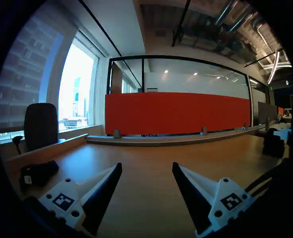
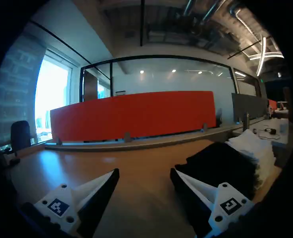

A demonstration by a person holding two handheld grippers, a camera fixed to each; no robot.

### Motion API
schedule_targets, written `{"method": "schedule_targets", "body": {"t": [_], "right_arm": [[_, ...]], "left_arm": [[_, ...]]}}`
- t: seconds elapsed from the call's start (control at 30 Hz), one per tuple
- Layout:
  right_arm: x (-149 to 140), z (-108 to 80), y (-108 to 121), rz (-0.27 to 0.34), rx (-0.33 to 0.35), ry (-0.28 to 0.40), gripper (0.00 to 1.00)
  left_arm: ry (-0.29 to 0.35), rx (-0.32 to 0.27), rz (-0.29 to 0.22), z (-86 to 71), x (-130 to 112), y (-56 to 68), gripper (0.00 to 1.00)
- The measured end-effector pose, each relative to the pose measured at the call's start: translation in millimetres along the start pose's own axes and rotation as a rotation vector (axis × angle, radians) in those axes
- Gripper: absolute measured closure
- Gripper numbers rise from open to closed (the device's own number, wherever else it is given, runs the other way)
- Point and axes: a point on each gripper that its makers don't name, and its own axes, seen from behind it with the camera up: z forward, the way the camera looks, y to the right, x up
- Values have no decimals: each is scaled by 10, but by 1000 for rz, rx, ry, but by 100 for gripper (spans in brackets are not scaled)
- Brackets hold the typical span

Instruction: Fold towel

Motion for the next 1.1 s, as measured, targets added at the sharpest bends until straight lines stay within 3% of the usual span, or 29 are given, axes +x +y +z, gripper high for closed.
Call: {"method": "schedule_targets", "body": {"t": [0.47,1.1], "right_arm": [[-7,-54,-117,-57,5,28,1],[16,-112,-222,-92,17,39,1]], "left_arm": [[0,0,0,-3,-3,-3,6],[0,0,0,-1,-5,2,6]]}}
